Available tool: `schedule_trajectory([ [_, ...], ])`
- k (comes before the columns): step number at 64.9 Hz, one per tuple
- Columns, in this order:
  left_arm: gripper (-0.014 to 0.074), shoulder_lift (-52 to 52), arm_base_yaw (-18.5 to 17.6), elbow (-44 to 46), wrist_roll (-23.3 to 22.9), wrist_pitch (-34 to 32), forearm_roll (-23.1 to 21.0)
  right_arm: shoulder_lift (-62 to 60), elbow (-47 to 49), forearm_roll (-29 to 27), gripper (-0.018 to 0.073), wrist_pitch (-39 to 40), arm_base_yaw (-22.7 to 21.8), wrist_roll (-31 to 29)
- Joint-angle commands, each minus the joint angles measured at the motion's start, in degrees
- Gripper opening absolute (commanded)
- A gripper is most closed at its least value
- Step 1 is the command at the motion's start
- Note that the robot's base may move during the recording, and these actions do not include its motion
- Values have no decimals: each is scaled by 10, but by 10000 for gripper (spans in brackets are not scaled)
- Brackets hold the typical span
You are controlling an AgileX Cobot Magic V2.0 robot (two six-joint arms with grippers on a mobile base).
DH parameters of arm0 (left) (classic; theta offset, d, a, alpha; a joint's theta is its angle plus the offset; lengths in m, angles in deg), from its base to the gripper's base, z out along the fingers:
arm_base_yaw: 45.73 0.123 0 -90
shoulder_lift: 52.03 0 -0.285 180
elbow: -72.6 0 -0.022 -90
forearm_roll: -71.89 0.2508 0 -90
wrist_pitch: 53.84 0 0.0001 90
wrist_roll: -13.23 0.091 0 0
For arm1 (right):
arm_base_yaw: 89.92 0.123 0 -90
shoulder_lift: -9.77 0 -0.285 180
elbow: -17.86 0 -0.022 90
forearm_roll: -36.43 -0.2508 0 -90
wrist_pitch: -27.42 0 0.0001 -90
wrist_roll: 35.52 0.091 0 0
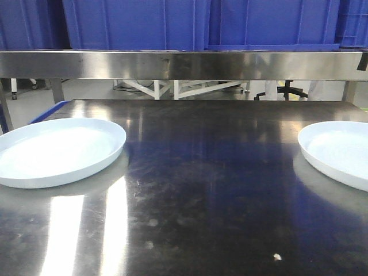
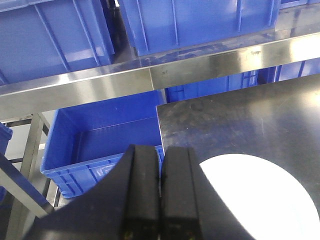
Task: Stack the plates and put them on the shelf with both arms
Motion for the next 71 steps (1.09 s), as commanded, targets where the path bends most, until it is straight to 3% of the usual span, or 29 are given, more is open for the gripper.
schedule_trajectory([
  [1, 82, -2, 0, 21, -2, -51, 0, -11, 1, 7, 48, 51, -1, 0],
  [41, 82, -2, 0, 21, -2, -53, 0, -11, 1, 7, 48, 53, -1, 0],
  [58, 82, -2, 0, 21, -2, -29, 0, -11, 3, 3, 48, 120, 0, 21],
  [71, 82, 3, 0, 21, -2, -16, 0, -8, 87, 3, 48, 12, 0, 44],
])
